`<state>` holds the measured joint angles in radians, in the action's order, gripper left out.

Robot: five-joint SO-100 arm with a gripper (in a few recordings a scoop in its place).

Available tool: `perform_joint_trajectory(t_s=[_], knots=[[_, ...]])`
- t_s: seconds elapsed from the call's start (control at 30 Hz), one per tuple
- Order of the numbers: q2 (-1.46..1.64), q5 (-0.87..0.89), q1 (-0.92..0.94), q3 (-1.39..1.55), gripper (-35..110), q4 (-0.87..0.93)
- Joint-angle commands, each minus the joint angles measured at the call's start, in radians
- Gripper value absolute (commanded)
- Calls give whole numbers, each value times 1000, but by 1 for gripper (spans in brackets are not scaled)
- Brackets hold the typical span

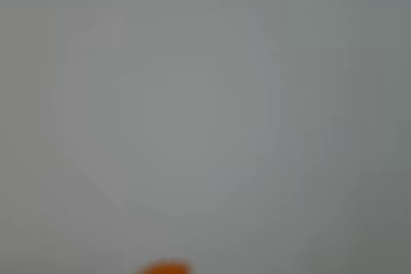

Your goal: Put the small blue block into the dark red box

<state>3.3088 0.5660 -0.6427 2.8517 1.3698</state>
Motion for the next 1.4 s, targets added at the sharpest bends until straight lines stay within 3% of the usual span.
perform_joint_trajectory(t_s=[0.0,0.13,0.33,0.53,0.83,1.13,1.37], knots=[[-210,209,38,-227,2,60],[-440,439,17,-448,9,215],[-476,882,-169,-474,13,183],[-732,1230,-342,-601,15,183],[-1206,1364,-459,-951,18,179],[-1411,1555,-575,-1051,20,141],[-1569,1597,-612,-1172,20,137]])
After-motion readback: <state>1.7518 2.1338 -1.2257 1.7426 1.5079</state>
